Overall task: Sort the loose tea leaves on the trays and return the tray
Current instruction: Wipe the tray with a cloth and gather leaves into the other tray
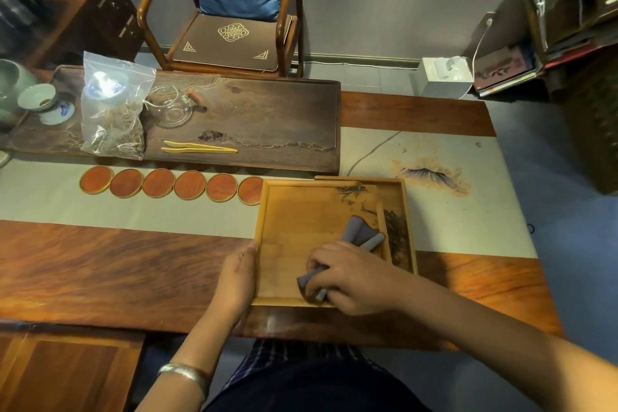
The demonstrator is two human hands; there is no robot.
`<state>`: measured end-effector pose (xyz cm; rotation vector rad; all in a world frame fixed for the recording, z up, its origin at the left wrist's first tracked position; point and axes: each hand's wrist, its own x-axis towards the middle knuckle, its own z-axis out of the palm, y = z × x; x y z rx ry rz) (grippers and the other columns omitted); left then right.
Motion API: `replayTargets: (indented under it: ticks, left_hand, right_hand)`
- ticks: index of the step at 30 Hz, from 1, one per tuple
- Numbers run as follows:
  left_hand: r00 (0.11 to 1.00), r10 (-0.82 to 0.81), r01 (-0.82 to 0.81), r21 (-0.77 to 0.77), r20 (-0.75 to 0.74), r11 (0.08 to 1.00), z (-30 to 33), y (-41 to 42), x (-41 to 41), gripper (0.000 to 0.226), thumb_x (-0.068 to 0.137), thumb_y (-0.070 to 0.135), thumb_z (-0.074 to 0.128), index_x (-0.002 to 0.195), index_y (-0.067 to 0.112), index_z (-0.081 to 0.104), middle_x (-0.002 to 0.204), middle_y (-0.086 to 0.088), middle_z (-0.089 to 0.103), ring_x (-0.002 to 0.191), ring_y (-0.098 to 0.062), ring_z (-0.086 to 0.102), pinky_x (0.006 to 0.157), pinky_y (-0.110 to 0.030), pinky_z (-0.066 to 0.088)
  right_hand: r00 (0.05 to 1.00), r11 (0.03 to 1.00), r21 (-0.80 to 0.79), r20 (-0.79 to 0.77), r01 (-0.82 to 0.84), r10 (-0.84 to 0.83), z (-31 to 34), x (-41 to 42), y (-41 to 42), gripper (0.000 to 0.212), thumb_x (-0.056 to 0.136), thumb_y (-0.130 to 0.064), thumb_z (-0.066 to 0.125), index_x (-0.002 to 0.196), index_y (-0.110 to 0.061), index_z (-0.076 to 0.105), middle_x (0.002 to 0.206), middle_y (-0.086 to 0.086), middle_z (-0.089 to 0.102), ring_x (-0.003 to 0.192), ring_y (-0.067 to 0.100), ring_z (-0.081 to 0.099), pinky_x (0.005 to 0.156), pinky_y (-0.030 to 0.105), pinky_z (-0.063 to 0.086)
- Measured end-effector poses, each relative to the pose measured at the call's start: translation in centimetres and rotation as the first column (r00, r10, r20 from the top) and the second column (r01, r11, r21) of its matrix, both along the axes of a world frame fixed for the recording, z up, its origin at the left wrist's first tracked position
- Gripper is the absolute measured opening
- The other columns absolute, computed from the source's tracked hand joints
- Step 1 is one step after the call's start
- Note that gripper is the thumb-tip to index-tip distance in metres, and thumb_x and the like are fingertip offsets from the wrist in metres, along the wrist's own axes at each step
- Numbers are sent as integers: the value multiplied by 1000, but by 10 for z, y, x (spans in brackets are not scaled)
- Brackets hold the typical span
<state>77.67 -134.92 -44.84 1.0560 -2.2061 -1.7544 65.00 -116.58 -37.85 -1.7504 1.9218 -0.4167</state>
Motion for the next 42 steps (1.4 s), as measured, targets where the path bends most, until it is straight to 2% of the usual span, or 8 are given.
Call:
replayTargets:
  ticks: [7, 12, 16, 22, 26, 31, 37, 42]
  left_hand:
    - [1000, -9, 10, -34, 26, 999, 1, -3, 3, 45, 103, 25, 32, 59, 20, 41, 46, 12, 46, 45, 1, 43, 44, -12, 32]
    - [1000, 29, -29, -43, 5, 999, 6, 0, -2, 46, 103, 21, 33, 57, 22, 37, 44, 13, 45, 42, 3, 40, 41, -12, 28]
    - [998, 56, -55, -60, 8, 997, 10, 2, -5, 45, 103, 20, 34, 58, 21, 34, 46, 9, 38, 40, 2, 36, 39, -12, 25]
    - [998, 59, -57, -87, 19, 995, 11, 9, -3, 42, 103, 20, 33, 61, 17, 36, 53, 4, 35, 45, -1, 35, 40, -14, 26]
    - [999, 33, -29, -104, 39, 994, 10, 7, -2, 41, 103, 22, 32, 63, 14, 37, 56, -1, 35, 49, -9, 35, 43, -17, 26]
    - [1000, 6, -4, -97, 23, 995, 11, 6, -2, 42, 103, 21, 32, 61, 17, 36, 54, 3, 35, 44, -2, 34, 42, -16, 26]
    - [1000, 13, -12, -66, 9, 998, 13, 7, -2, 43, 103, 23, 32, 61, 17, 35, 51, 7, 35, 43, -3, 34, 41, -15, 25]
    - [1000, -2, 2, -48, -14, 999, 13, 9, 0, 44, 103, 20, 32, 60, 17, 36, 48, 9, 37, 43, 0, 35, 41, -13, 27]
  right_hand:
    - [998, 997, 80, -56, 22, -18, 5, -20, 22, 26, 83, -14, 51, 101, -20, 69, 105, 1, 53, 100, 16, 46, 88, 33, 38]
    - [943, 942, -45, 26, 331, -330, 14, -41, 29, 28, 82, -8, 55, 103, -19, 70, 105, 1, 54, 101, 15, 46, 86, 33, 39]
    - [891, 885, -99, 25, 454, -454, 14, -44, 42, 31, 80, -5, 56, 103, -17, 72, 101, 0, 54, 98, 13, 45, 82, 32, 41]
    - [921, 918, -64, 42, 390, -388, -4, 0, 57, 34, 86, -15, 52, 115, -25, 66, 107, -3, 51, 100, 10, 45, 81, 24, 42]
    - [954, 953, -52, -6, 298, -299, -15, 17, 56, 34, 86, -9, 55, 116, -20, 66, 106, 5, 55, 99, 21, 50, 80, 33, 44]
    - [943, 943, -56, -43, 328, -331, -18, 9, 64, 32, 83, -10, 56, 110, -24, 66, 106, 1, 54, 99, 17, 49, 82, 29, 43]
    - [900, 903, -31, -75, 428, -429, -26, -12, 74, 32, 85, -18, 54, 112, -31, 64, 109, -4, 53, 98, 13, 48, 79, 25, 39]
    - [868, 873, -30, -95, 487, -487, -32, -29, 67, 33, 88, -15, 55, 118, -24, 65, 111, 2, 54, 99, 17, 49, 79, 25, 36]
